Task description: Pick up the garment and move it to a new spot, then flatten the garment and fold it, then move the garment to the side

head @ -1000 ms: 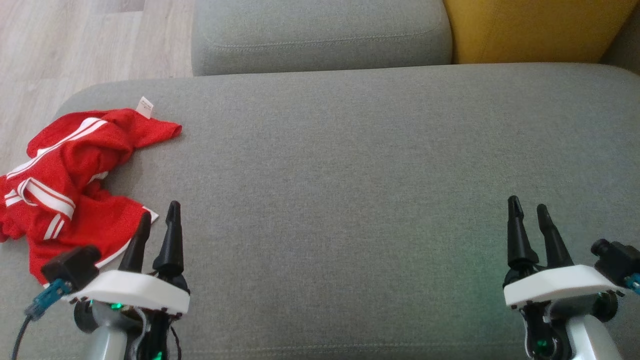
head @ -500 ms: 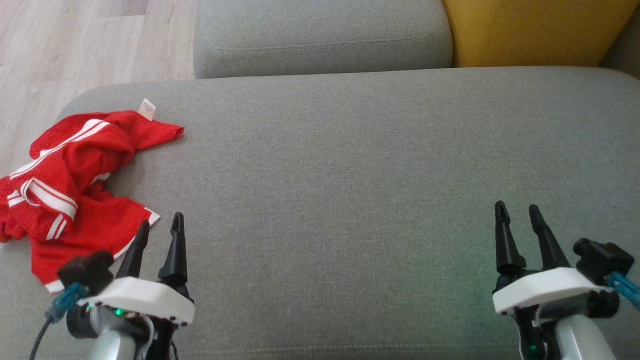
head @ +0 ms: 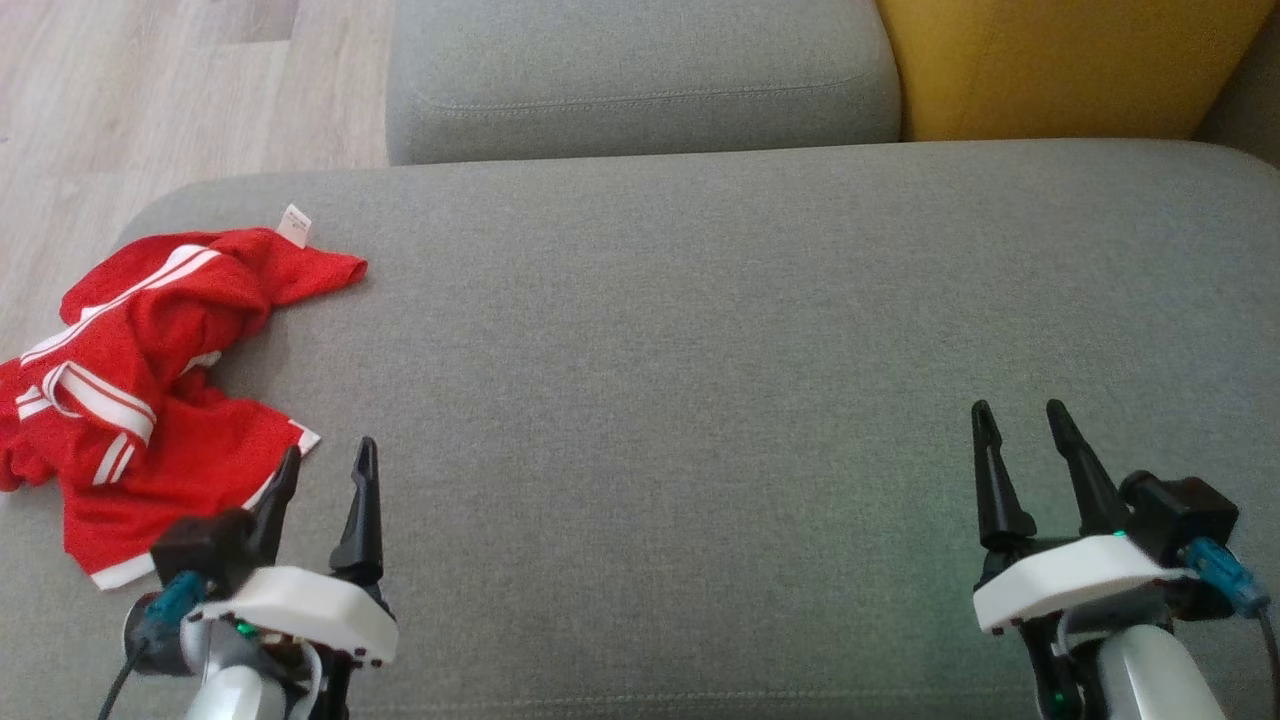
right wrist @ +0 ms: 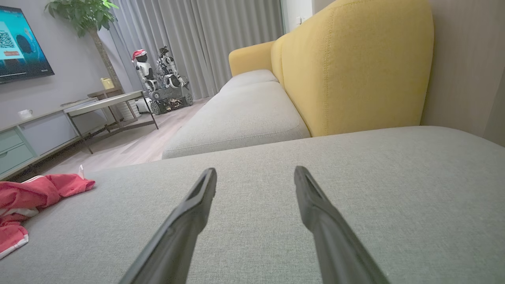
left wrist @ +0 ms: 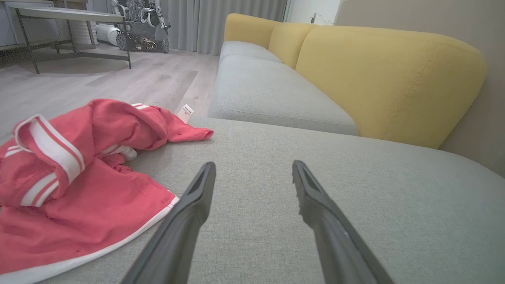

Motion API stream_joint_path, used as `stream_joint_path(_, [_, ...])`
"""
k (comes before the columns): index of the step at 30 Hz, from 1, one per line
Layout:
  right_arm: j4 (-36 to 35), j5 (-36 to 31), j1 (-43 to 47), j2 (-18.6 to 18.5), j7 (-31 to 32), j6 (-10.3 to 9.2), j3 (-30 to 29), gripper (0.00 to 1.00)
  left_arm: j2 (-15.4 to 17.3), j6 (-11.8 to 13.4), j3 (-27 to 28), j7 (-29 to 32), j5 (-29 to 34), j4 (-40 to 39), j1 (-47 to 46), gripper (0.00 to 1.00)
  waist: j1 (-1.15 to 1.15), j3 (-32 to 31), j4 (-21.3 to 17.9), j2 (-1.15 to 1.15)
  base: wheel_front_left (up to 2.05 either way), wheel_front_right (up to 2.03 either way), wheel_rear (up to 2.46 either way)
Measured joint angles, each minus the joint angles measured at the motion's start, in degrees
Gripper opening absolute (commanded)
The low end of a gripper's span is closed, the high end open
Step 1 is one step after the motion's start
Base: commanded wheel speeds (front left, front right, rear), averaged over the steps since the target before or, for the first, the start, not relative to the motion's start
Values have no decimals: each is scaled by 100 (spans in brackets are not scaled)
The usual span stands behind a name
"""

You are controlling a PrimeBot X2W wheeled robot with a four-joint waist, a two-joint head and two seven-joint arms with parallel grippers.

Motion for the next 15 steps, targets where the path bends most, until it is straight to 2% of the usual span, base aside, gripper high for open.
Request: stream_joint_path(15, [-135,-728,7,4,1,0,64,100,48,68,-141,-241,860,131,-1,100,0,-42,24,0,0,0,0])
